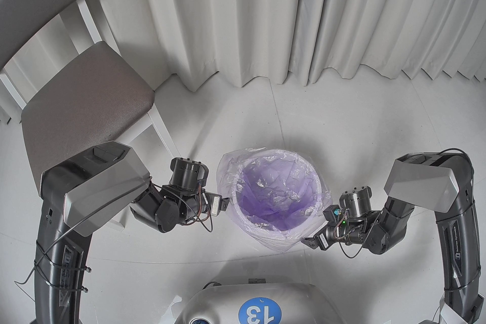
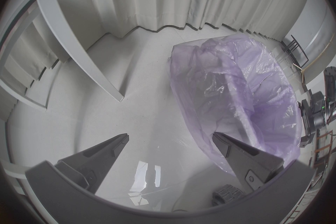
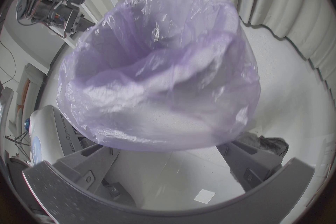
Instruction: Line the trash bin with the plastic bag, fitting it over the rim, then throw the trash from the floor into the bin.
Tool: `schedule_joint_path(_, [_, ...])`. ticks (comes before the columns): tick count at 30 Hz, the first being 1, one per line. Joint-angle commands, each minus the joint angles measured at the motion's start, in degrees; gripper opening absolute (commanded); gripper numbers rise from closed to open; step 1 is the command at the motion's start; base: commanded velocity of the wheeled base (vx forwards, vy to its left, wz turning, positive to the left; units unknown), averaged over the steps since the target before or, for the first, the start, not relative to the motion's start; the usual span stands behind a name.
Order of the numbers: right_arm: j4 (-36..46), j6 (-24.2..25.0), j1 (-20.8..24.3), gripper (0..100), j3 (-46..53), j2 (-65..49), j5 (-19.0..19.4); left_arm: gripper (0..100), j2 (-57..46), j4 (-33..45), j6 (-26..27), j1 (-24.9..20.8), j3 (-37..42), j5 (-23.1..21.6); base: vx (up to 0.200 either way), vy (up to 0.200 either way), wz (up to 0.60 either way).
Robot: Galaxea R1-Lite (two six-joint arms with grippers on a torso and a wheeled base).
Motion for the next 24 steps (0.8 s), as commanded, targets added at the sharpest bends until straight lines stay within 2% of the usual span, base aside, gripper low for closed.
schedule_joint_path(1, [-3.9,0.9,0.0,100,5.9,-4.7,0.3,100,0.5,-0.2,2.5,2.1,-1.2,-2.2,0.000,0.000,0.00])
schedule_joint_path(5, [-12.3,1.7,-0.1,100,14.7,-9.8,1.6,100,1.5,-0.2,4.8,3.7,-2.7,-5.7,0.000,0.000,0.00])
schedule_joint_path(6, [-12.3,1.7,-0.1,100,14.7,-9.8,1.6,100,1.5,-0.2,4.8,3.7,-2.7,-5.7,0.000,0.000,0.00])
schedule_joint_path(7, [-17.0,2.4,-0.7,100,18.5,-12.2,2.5,100,2.3,0.6,6.7,4.7,-4.6,-7.0,0.000,0.000,0.00])
schedule_joint_path(8, [-17.0,2.4,-0.7,100,18.5,-12.2,2.5,100,2.3,0.6,6.7,4.7,-4.6,-7.0,0.000,0.000,0.00])
schedule_joint_path(10, [-22.0,3.9,-3.4,100,22.6,-14.9,2.5,100,4.1,0.9,8.7,6.1,-9.2,-8.7,0.000,0.000,0.00])
schedule_joint_path(14, [-25.8,5.0,-7.5,100,26.8,-16.6,2.5,100,4.8,2.9,12.2,7.9,-11.6,-9.5,0.000,0.000,0.00])
schedule_joint_path(16, [-28.5,5.2,-9.2,100,28.8,-16.7,2.5,100,5.2,5.1,12.8,8.0,-13.1,-11.3,0.000,0.000,0.00])
schedule_joint_path(18, [-30.6,5.2,-9.9,100,30.1,-16.6,2.5,100,6.4,6.7,12.9,7.9,-16.0,-12.3,0.000,0.000,0.00])
schedule_joint_path(21, [-32.3,5.2,-10.2,100,31.4,-16.5,2.4,100,11.1,10.5,13.7,6.9,-24.5,-12.3,0.000,0.000,0.00])
schedule_joint_path(24, [-32.4,5.2,-9.9,100,31.7,-16.4,2.2,100,14.8,17.3,16.3,5.6,-32.5,-12.3,0.000,0.000,0.00])
